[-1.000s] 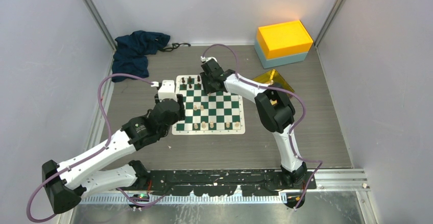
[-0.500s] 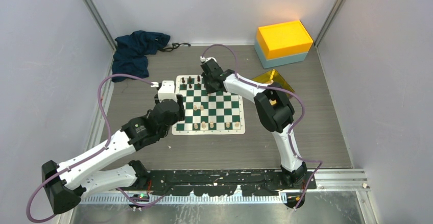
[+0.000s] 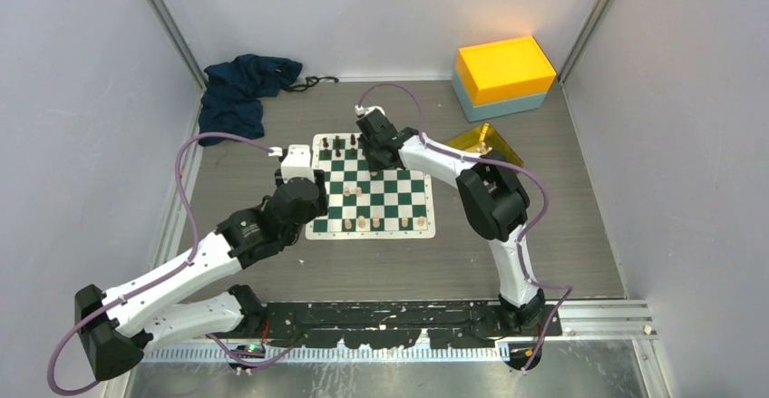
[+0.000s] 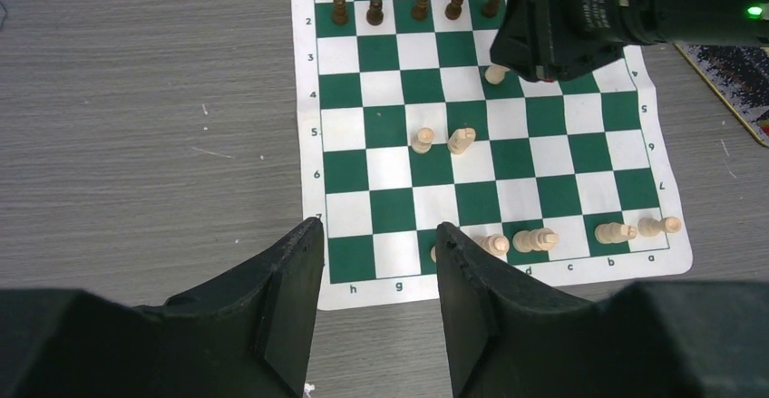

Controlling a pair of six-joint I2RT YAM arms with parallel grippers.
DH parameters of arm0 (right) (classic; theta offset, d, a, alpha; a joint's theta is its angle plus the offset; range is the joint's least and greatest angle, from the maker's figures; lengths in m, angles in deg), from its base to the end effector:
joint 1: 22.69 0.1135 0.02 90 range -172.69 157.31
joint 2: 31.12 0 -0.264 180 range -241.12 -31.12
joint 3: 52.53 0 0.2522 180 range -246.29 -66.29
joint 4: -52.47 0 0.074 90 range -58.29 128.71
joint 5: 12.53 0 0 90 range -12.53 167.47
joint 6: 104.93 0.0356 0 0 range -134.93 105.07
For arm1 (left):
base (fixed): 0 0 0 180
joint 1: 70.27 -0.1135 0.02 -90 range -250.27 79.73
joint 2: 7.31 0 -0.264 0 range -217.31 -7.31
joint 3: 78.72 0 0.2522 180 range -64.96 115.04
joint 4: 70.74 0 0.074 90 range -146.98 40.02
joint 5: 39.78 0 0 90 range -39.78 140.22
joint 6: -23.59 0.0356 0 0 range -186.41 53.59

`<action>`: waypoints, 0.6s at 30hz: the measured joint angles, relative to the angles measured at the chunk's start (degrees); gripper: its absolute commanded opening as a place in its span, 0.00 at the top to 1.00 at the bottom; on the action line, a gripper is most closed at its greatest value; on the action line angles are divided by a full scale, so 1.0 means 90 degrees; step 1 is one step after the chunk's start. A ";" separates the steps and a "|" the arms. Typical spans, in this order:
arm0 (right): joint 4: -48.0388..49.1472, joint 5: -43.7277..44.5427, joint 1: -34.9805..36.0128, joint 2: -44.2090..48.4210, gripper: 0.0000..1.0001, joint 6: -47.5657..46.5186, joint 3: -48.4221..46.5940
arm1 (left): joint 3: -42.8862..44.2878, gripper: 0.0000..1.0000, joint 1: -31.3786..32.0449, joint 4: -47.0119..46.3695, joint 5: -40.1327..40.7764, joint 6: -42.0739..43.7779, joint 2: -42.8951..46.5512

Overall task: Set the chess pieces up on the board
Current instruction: Pick up the chess piece from the chessboard, then place the chess piece on the chessboard.

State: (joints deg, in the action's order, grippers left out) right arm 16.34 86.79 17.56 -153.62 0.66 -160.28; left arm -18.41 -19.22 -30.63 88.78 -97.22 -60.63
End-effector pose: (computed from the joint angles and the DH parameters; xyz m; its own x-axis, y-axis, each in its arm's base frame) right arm 0.3659 0.3022 0.1873 -0.7207 -0.2627 -0.6415 -0.3799 0.9238 0.0485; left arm 0.1417 -0.1400 0.3003 -0.4384 -0.0948 -0.8938 0.0645 0.9885 -0.1365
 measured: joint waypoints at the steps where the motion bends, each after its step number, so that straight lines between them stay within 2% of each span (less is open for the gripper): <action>1: -0.0034 0.0039 0.0034 0.0121 0.91 -0.0007 0.0114 | -0.0022 0.51 0.0000 0.0002 0.0000 -0.0002 0.0000; 13: -0.0032 0.0707 0.0644 0.2450 0.91 0.0114 0.2106 | -0.0080 0.52 0.0000 0.0007 -0.0007 -0.0032 0.0000; 18: 0.0005 0.1018 0.1032 0.3058 0.91 0.0294 0.2973 | -0.0080 0.52 0.0000 0.0005 -0.0012 -0.0041 0.0000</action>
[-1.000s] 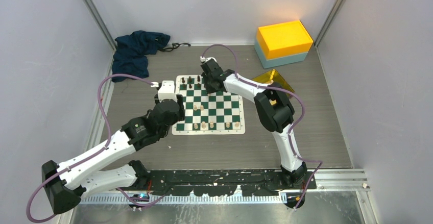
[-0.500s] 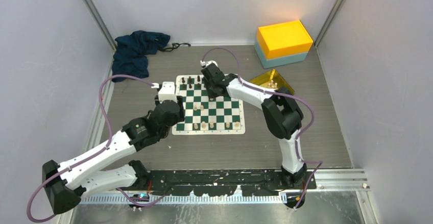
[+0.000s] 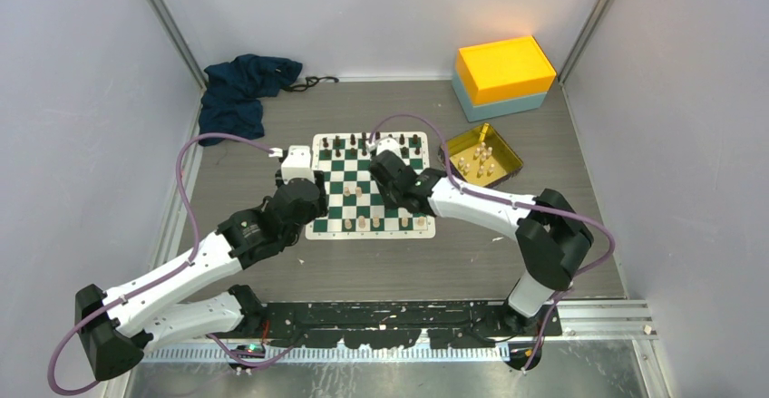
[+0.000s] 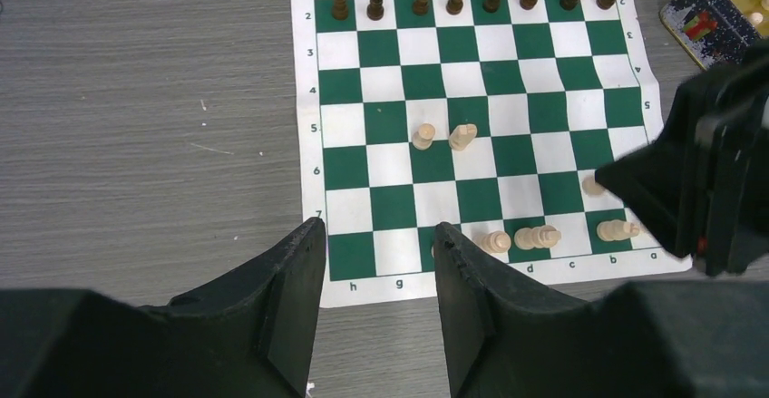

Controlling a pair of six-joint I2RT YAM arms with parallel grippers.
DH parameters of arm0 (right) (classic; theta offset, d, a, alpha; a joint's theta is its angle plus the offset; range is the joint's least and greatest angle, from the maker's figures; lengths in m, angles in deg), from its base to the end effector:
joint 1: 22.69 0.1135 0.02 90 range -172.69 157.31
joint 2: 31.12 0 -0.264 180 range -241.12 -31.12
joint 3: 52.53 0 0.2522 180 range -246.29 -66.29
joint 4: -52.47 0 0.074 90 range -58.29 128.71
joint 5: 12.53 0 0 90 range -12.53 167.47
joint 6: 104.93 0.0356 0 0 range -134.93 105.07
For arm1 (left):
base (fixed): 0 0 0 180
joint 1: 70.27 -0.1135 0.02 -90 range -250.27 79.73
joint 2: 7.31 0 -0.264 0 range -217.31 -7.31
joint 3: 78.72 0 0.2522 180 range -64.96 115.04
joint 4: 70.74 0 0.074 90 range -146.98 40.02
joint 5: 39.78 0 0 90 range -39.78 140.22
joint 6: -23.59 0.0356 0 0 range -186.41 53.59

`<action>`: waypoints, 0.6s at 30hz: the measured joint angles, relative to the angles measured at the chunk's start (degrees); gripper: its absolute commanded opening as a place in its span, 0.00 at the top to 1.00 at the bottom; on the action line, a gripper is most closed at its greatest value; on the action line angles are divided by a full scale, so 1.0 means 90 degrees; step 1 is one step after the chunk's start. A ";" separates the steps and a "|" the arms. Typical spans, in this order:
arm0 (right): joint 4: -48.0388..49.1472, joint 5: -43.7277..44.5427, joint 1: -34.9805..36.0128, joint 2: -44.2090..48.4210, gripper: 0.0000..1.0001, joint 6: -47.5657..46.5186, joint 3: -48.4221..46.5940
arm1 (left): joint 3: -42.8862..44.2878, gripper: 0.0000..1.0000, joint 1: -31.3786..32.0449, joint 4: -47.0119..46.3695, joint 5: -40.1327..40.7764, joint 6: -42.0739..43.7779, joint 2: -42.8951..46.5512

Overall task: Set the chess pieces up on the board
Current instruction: Place the chess piece on the chessboard.

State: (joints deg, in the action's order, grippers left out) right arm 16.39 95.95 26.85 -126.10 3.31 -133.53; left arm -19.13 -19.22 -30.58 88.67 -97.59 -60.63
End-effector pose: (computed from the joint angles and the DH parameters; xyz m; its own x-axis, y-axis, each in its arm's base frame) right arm 0.2401 0.2642 0.2330 -0.6571 -0.3130 -0.6858 -0.4042 0.9142 -0.0299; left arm 0.1414 -0.1397 0.2960 -0.4472 -0.0917 -0.8897 0.0620 0.9892 -0.1331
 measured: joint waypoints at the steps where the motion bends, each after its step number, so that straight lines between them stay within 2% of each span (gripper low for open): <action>1: 0.0002 0.0063 0.0095 0.0070 0.91 0.0051 0.0170 | 0.0000 0.52 0.0000 0.0000 -0.0005 -0.0002 0.0000; 7: -0.0010 0.0287 0.0500 0.0265 0.91 0.0350 0.0848 | 0.0000 0.52 0.0000 -0.0002 -0.0015 -0.0005 -0.0007; 18: 0.0049 0.0459 0.0665 0.0277 0.91 0.0546 0.0925 | -0.0005 0.52 0.0000 -0.0005 -0.0044 -0.0005 -0.0032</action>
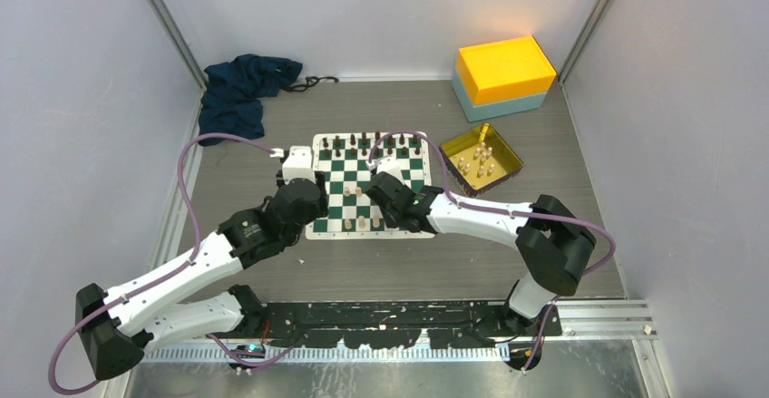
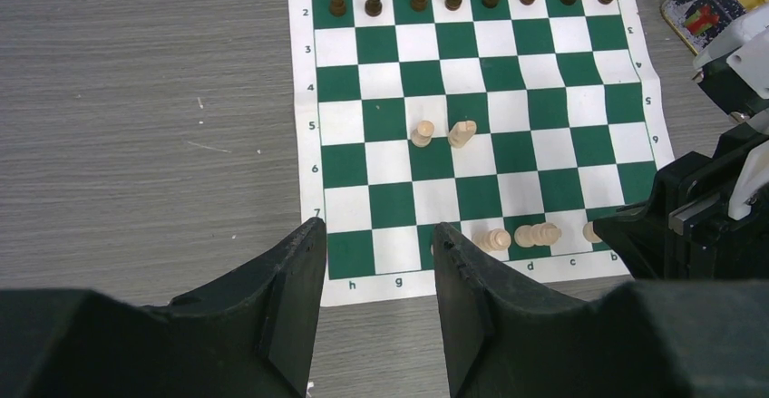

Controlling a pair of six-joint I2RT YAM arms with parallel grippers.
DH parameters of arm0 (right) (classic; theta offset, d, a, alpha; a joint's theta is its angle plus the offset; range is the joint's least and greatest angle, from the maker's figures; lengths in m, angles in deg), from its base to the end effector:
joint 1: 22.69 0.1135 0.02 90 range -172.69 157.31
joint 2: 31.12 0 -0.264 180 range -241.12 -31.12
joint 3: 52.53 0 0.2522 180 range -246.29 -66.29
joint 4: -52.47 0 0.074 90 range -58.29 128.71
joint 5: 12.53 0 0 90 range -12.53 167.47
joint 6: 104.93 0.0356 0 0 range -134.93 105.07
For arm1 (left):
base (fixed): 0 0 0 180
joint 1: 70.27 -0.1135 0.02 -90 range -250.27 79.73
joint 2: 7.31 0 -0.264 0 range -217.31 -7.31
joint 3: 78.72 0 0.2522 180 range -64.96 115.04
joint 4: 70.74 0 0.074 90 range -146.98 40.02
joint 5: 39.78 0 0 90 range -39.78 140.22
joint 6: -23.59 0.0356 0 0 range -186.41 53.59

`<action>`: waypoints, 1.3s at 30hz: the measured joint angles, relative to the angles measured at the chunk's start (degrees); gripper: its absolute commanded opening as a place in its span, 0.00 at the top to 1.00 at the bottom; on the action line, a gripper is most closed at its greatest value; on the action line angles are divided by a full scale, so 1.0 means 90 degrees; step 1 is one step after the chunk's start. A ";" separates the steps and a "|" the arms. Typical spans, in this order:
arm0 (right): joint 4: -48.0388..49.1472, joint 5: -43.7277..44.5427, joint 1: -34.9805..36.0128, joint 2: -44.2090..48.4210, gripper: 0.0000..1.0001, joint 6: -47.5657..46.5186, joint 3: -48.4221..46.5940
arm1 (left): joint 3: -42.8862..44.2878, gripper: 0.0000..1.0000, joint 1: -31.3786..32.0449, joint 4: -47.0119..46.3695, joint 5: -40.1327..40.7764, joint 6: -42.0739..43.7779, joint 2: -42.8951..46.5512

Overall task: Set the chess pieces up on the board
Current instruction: Place the chess piece on the chessboard.

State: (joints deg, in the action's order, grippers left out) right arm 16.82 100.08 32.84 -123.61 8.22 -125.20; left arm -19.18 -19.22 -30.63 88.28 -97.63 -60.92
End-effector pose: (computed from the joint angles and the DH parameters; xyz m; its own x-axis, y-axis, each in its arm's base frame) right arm 0.1977 0.2637 0.2037 -0.6794 -0.3485 -0.6457 -0.4031 0.9126 -0.0684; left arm 0.1419 -0.1407 0.2948 -0.4532 -0.0885 -0.8870 0.0664 0.9889 -0.1326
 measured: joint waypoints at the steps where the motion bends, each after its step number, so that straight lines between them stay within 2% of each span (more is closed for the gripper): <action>1: 0.0019 0.0007 0.0002 0.0000 0.91 0.0015 0.0017 | -0.0010 0.52 0.0000 -0.0005 -0.0002 0.0000 0.0000; 39: 0.0413 -0.0005 0.0027 -0.0447 0.90 0.0083 0.0083 | -0.0102 0.53 0.0000 -0.0095 -0.0015 0.0000 -0.0005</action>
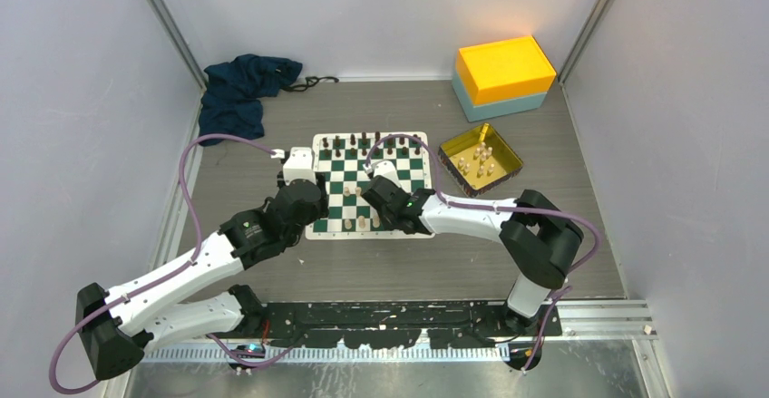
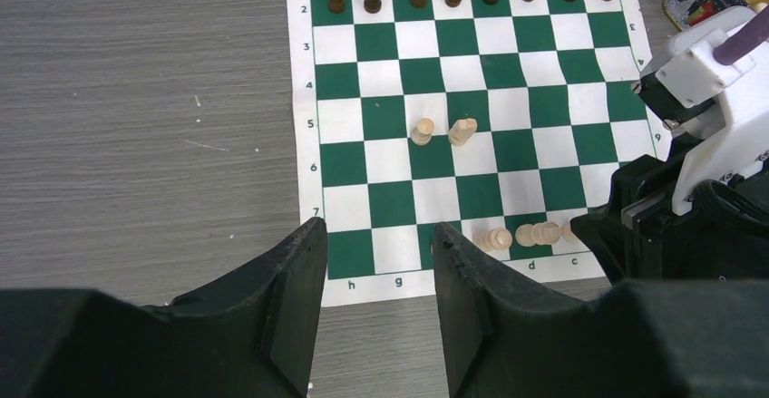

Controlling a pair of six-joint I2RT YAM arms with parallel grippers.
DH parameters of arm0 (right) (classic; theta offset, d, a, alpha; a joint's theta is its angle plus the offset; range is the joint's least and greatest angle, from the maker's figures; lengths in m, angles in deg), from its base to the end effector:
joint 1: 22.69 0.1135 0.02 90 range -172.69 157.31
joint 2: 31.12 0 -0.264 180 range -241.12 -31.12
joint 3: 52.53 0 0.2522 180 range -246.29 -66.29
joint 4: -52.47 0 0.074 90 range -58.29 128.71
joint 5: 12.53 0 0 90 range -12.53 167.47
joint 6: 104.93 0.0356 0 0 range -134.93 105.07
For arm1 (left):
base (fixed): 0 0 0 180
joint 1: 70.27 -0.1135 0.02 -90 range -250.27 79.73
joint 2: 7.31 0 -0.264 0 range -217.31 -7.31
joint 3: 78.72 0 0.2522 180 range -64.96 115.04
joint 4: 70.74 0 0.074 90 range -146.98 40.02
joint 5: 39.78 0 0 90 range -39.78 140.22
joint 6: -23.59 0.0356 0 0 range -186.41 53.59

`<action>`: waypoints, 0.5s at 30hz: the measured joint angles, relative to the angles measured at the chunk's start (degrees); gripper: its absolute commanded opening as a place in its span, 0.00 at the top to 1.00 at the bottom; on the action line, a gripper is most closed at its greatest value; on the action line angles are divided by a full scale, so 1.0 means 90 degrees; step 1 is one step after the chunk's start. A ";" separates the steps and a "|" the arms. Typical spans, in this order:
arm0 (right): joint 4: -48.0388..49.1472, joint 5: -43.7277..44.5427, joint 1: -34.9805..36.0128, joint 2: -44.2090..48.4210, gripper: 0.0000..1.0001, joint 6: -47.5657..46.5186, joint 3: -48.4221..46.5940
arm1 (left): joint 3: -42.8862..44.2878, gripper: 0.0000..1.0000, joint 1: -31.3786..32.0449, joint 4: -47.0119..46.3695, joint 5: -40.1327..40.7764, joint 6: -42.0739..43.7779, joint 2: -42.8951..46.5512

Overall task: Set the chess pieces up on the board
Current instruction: Place the chess piece on the chessboard.

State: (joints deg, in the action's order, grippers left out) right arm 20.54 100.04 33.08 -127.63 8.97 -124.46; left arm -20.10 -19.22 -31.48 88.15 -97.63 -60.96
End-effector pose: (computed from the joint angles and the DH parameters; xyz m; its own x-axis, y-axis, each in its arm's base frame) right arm 0.2016 0.2720 0.1818 -0.6899 -0.3490 -0.6342 -0.3990 0.9143 -0.0691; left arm 0.1422 -0.1411 0.2905 -0.4553 -0.0870 -0.8861 0.0680 0.9889 -0.1321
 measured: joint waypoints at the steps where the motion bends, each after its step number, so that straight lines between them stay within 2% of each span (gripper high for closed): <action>1: 0.0002 -0.0002 0.0000 -0.0002 0.90 0.0000 0.0000 | 0.0000 0.52 0.0000 0.0000 0.0000 0.0000 0.0000; 6: 0.0039 -0.0017 0.0000 -0.0041 0.86 -0.0002 0.0000 | 0.0000 0.53 0.0000 0.0000 0.0000 0.0000 -0.0002; 15: 0.0053 -0.0015 0.0000 -0.0063 0.61 0.0002 0.0000 | -0.0002 0.53 0.0000 -0.0002 0.0000 0.0000 -0.0017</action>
State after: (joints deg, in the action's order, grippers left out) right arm 21.02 99.91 33.08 -128.20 8.99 -124.46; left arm -20.12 -19.22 -31.50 88.15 -97.63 -61.11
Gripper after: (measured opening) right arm 0.328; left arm 0.475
